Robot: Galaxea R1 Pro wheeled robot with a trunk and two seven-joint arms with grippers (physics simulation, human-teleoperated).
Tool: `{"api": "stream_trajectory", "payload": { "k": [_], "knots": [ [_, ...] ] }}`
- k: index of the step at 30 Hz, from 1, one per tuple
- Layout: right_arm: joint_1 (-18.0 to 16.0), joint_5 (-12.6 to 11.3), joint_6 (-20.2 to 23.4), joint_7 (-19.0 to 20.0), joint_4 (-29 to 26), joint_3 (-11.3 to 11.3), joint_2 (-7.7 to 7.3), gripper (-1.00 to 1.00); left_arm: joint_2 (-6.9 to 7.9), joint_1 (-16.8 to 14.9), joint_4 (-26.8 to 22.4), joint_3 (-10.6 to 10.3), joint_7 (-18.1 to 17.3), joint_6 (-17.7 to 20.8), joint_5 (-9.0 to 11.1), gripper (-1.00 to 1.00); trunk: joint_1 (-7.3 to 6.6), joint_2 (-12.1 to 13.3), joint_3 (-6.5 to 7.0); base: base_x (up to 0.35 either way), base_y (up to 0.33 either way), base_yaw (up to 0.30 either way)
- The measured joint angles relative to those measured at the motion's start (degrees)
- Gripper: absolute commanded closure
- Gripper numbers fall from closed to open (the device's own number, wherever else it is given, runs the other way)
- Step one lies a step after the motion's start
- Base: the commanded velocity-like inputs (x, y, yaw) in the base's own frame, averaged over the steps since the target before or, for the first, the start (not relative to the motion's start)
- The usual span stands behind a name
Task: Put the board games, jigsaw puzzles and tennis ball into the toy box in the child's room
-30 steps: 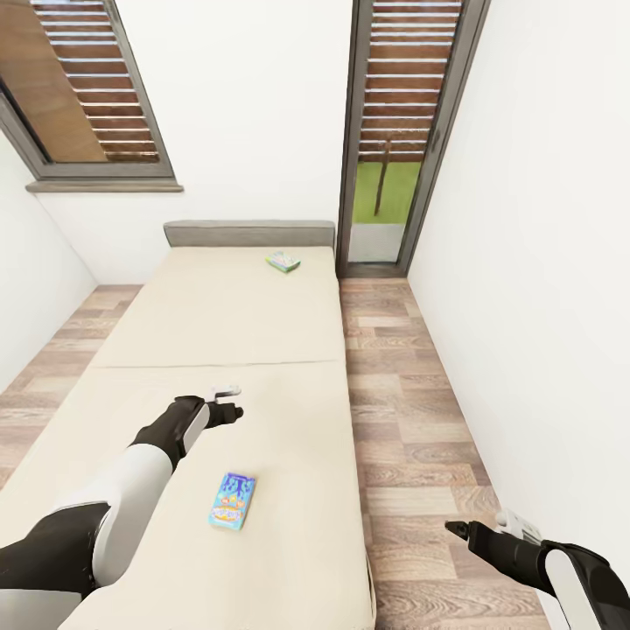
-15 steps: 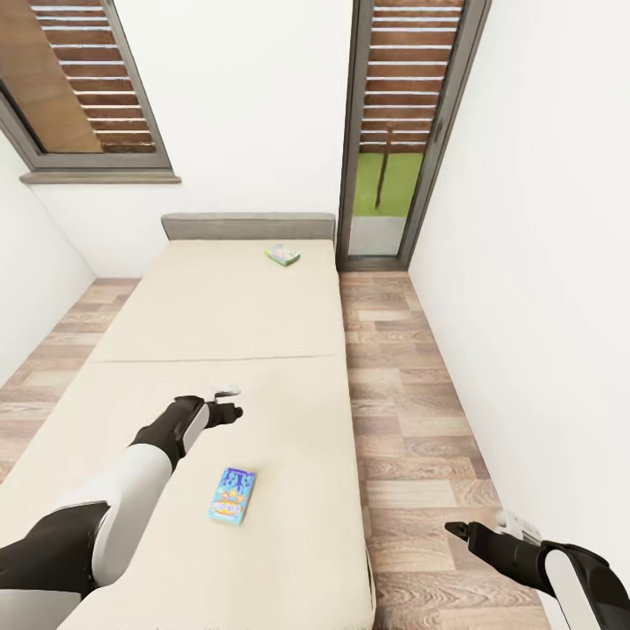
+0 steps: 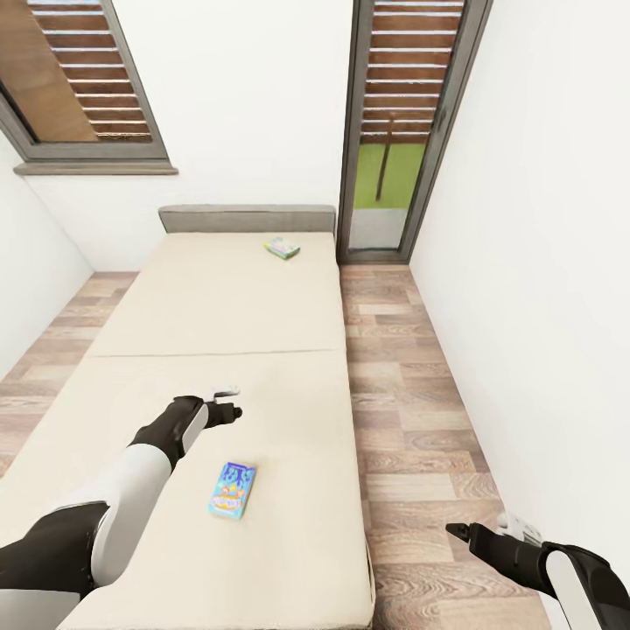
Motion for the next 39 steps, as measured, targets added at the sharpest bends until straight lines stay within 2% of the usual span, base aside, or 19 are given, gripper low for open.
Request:
{"api": "stream_trajectory", "payload": {
  "k": [25,39],
  "knots": [
    [-0.01,0.00,0.09,0.00,0.02,-0.07,-0.01,-1.00,0.22,-0.08,-0.16,-0.11,-0.02,0.02,0.00,-1.00,0.00,0.00,-2.34,0.000,0.000,0.000],
    [-0.01,0.00,0.01,-0.01,0.04,-0.07,-0.07,-1.00,0.26,-1.60,-0.18,-0.10,-0.02,0.41,0.00,-1.00,0.00,0.00,-3.65,0.000,0.000,0.000]
  ]
}}
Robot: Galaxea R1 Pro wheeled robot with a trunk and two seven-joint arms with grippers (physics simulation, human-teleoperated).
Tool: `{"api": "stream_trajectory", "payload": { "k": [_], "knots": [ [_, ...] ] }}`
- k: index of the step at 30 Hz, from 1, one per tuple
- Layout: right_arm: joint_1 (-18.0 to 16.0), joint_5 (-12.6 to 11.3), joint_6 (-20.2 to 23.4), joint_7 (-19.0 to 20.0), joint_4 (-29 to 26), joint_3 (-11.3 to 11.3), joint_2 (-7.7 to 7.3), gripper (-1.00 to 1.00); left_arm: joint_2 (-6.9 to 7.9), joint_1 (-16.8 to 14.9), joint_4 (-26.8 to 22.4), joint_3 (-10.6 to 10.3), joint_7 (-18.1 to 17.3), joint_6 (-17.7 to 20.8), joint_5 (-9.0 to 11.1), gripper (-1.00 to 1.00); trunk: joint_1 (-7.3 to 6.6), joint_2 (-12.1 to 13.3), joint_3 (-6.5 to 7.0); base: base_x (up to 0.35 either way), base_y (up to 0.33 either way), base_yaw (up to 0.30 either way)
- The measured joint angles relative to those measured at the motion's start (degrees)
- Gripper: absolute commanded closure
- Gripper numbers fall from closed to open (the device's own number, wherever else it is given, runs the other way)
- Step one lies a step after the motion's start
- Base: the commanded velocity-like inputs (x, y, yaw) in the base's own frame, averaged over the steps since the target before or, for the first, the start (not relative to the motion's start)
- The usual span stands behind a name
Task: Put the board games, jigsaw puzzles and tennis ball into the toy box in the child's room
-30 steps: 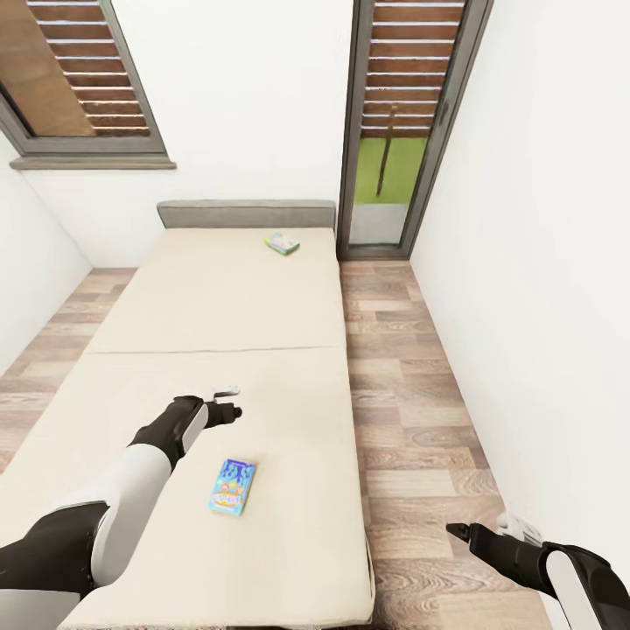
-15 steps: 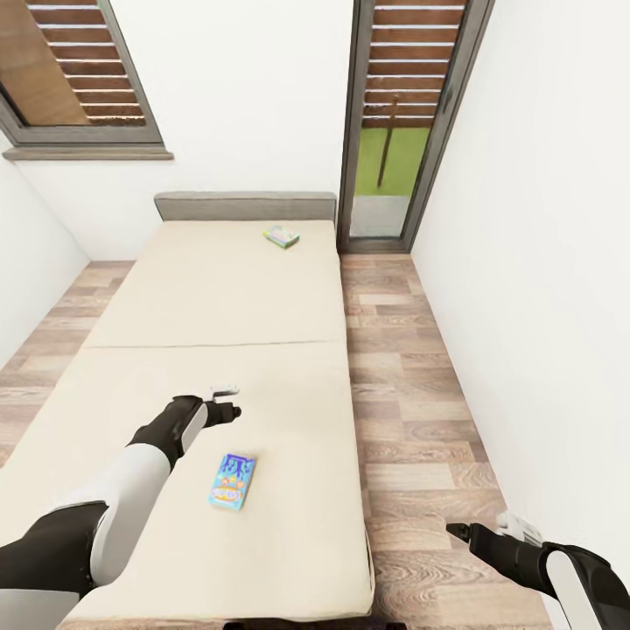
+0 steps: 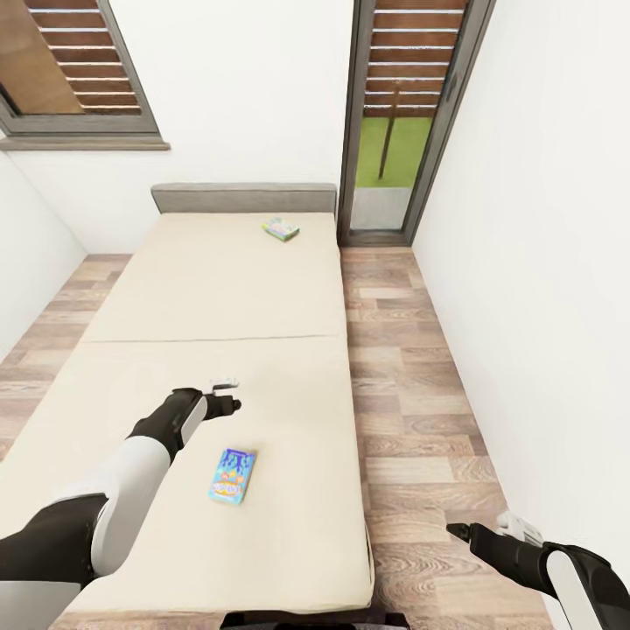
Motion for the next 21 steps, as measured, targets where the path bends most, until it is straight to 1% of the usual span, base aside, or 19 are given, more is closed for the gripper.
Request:
{"api": "stream_trajectory", "payload": {
  "k": [21],
  "knots": [
    [0.00,0.00,-0.01,0.01,0.35,0.00,-0.03,-1.00,0.00,-0.21,0.00,-0.03,0.00,-0.09,-0.01,-1.00,0.00,0.00,-1.96,0.000,0.000,0.000]
  ]
}}
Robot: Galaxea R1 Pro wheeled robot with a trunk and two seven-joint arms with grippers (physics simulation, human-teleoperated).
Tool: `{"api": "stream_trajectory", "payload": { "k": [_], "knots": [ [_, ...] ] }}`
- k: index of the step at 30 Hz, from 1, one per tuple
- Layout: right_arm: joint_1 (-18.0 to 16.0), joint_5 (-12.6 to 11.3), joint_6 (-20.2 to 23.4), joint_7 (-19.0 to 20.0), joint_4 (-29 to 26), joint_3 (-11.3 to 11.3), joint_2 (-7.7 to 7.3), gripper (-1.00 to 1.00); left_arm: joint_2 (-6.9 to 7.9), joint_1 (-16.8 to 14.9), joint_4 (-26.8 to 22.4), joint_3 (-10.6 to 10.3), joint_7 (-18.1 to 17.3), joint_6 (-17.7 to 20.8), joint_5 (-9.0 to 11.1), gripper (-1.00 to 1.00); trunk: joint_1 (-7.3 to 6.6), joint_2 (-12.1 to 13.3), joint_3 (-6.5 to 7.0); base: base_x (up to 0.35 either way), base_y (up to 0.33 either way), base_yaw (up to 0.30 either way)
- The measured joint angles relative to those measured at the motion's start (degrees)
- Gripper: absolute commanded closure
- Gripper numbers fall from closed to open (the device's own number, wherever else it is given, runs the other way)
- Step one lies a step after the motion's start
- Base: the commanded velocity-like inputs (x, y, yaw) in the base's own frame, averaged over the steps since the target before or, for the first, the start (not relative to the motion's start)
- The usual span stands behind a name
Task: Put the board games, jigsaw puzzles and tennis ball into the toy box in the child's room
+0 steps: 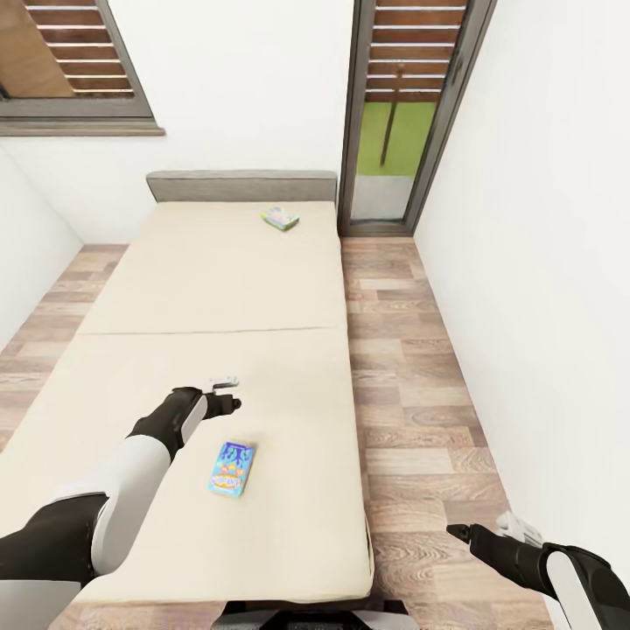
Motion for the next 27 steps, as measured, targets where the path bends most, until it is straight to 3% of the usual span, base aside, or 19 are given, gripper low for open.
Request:
{"api": "stream_trajectory", "payload": {
  "k": [27],
  "knots": [
    [0.00,0.00,-0.09,0.00,0.94,0.00,-0.83,-1.00,-0.01,-1.79,0.01,-0.08,0.02,-0.30,-0.07,-1.00,0.00,0.00,-2.52,0.000,0.000,0.000]
  ]
}}
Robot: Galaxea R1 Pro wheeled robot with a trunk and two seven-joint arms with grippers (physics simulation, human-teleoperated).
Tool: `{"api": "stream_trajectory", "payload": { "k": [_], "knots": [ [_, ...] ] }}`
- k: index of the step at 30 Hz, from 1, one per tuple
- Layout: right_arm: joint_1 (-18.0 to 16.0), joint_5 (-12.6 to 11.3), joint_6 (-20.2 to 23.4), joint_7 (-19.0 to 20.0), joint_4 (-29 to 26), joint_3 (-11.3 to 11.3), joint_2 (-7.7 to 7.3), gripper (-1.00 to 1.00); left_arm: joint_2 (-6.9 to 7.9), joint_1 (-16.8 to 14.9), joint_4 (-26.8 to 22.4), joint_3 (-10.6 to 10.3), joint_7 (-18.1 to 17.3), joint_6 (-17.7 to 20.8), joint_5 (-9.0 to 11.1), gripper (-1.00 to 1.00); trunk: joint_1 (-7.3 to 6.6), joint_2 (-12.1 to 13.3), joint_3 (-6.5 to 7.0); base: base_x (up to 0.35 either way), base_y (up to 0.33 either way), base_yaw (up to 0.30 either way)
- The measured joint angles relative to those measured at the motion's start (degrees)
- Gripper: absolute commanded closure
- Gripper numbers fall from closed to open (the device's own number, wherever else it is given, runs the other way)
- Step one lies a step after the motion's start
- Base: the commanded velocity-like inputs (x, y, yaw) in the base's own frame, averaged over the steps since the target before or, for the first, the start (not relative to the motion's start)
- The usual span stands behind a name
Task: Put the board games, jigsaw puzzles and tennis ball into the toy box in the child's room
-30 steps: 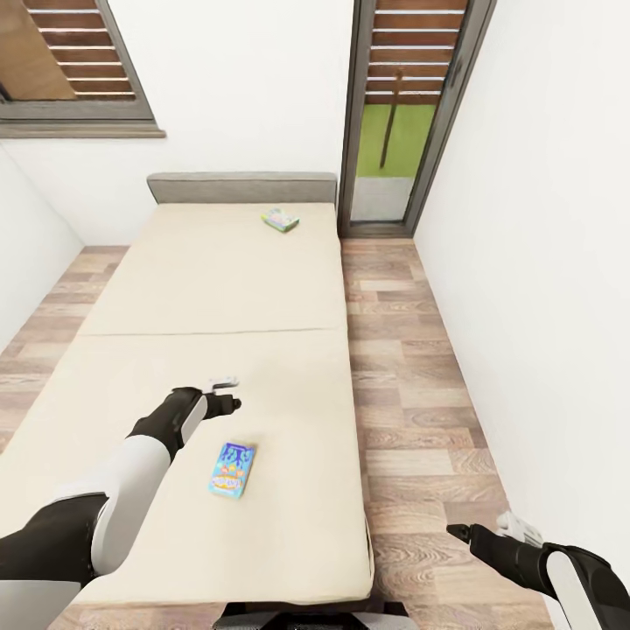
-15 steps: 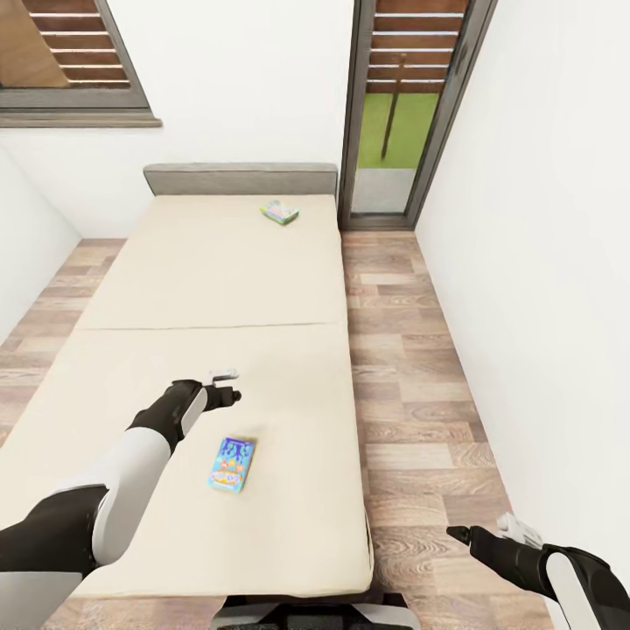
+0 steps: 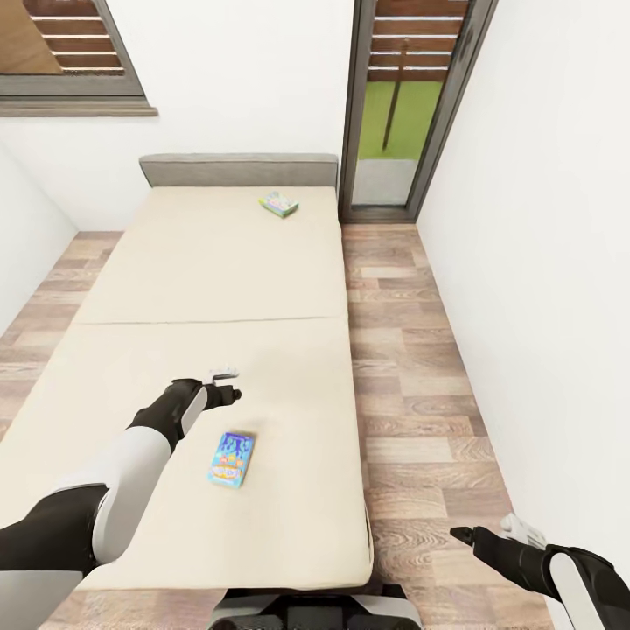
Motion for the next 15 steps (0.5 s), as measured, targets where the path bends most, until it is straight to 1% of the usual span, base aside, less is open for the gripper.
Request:
{"api": "stream_trajectory", "payload": {
  "k": [15],
  "knots": [
    [0.00,0.00,0.00,0.00,0.01,0.00,-0.05,-1.00,0.01,0.00,0.05,-0.07,0.00,-0.40,0.00,-1.00,0.00,0.00,-1.40,0.000,0.000,0.000]
  ]
}}
